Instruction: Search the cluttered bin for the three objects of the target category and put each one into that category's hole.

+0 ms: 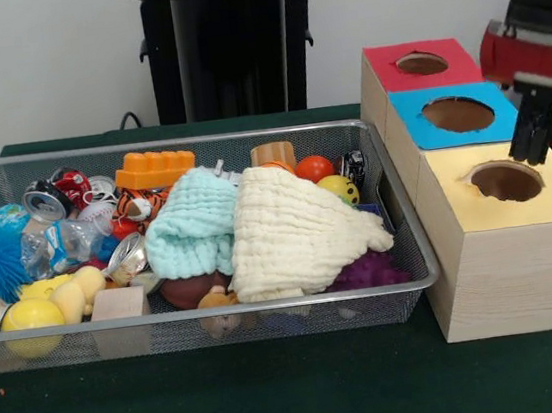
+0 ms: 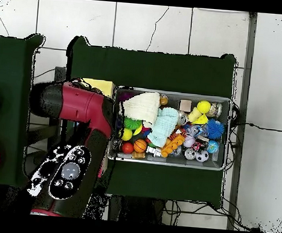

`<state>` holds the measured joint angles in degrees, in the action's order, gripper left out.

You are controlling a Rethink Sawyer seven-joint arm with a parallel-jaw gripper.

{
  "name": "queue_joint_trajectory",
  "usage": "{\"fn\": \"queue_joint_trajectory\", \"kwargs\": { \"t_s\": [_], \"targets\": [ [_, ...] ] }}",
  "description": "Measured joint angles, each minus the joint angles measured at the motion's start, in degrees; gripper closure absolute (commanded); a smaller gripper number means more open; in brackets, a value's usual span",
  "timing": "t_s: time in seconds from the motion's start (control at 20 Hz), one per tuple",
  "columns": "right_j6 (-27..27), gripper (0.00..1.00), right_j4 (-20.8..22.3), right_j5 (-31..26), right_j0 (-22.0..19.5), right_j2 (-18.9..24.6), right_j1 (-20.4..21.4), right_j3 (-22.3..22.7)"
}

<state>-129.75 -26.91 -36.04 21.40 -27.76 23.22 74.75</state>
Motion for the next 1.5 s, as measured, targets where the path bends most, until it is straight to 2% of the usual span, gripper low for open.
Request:
{"fn": "queue_joint_trajectory", "kwargs": {
  "t_s": [0.25, 0.4, 0.6, 0.8, 0.95, 1.3, 1.35, 1.5],
  "targets": [
    [0.0, 1.0, 1.3, -1.7, -0.3, -1.9, 4.3, 0.0],
    [0.0, 1.0, 2.6, -1.7, -0.2, -3.2, 5.0, 0.0],
    [0.0, 1.0, 6.5, -1.7, -0.2, -6.0, 5.3, 0.0],
    [0.0, 1.0, 9.6, -1.1, -0.3, -6.9, 5.2, 0.2],
    [0.0, 1.0, 12.2, 1.1, -0.9, -7.0, 5.0, 0.7],
    [0.0, 1.0, 14.0, 6.7, -3.7, -6.2, 4.6, 2.7],
    [0.0, 0.0, 14.0, 8.1, -5.9, -5.3, 4.4, 3.5],
    [0.0, 0.0, 14.0, 8.1, -6.4, -5.1, 4.3, 3.6]
  ]
}}
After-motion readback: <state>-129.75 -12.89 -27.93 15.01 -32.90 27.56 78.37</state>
